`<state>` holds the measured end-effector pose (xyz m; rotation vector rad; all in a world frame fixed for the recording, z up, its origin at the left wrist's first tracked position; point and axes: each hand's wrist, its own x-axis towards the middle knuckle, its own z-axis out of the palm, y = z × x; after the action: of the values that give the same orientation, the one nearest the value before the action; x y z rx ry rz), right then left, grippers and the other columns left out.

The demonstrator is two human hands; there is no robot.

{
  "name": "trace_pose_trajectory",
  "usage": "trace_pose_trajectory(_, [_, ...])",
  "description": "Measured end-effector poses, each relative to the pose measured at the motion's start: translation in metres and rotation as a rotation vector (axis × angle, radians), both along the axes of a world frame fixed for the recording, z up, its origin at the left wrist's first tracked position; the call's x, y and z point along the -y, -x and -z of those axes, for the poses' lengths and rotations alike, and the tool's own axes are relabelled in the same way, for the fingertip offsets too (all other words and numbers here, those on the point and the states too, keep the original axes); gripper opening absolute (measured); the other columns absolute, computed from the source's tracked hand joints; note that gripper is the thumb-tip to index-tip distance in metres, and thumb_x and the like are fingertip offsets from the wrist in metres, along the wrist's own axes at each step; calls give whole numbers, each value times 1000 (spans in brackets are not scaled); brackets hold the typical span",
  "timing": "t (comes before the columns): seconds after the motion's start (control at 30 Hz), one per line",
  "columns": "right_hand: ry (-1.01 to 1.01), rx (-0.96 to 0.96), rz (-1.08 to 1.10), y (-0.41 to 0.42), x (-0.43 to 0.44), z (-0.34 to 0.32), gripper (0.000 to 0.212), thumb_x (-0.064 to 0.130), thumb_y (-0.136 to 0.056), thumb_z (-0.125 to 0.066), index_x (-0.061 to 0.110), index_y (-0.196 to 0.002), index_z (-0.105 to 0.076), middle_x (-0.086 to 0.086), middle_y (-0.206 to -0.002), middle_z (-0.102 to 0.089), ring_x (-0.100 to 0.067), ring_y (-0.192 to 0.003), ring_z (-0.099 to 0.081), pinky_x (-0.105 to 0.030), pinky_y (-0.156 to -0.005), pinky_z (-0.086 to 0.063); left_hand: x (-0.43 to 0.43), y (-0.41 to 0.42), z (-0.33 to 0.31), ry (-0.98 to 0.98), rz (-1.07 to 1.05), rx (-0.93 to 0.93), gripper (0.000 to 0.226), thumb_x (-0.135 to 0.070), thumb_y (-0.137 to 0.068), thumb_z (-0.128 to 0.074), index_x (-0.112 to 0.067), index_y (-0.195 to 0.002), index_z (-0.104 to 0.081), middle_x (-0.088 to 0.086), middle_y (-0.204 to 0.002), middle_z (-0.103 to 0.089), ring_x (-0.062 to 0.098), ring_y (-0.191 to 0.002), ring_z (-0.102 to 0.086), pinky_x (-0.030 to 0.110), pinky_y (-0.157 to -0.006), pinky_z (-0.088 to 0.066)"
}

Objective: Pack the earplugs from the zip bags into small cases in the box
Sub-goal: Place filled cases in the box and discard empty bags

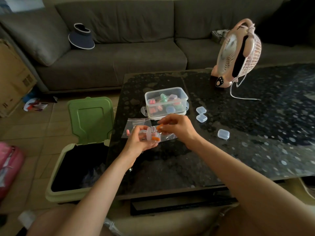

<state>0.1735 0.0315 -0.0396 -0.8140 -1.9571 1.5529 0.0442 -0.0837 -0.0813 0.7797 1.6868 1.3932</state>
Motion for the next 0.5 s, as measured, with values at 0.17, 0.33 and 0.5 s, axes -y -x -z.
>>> trace_pose_trajectory(0.17, [-334,168,42,1,8,9,13,23,-75,-79,14,-82,-72,12,-77,-61,-3,-68,-55,-11,-60,-40,-3,-10,-13,-95,39,68,58,-30,-61,-86,-34,-107,-51,5,-113,-69,22,-104,-66,51,-109,-34])
trace_pose_trajectory(0.33, [-233,203,34,-2,2,8,12,22,-75,-78,18,-78,-68,12,-76,-62,-7,-74,-59,-16,-65,-47,-6,-9,-4,-88,88,13,70,-57,-36,-88,-47,-96,-53,-1,-109,-71,23,-110,-63,55,-112,-24])
trace_pose_trajectory(0.5, [-56,197,-18,-5,-1,5,12,15,-79,-75,13,-86,-66,2,-77,-65,-9,-68,-62,-15,-55,-50,-2,-17,-18,-134,114,19,52,-38,-62,-80,-25,-106,-55,7,-114,-68,25,-108,-63,45,-100,-46])
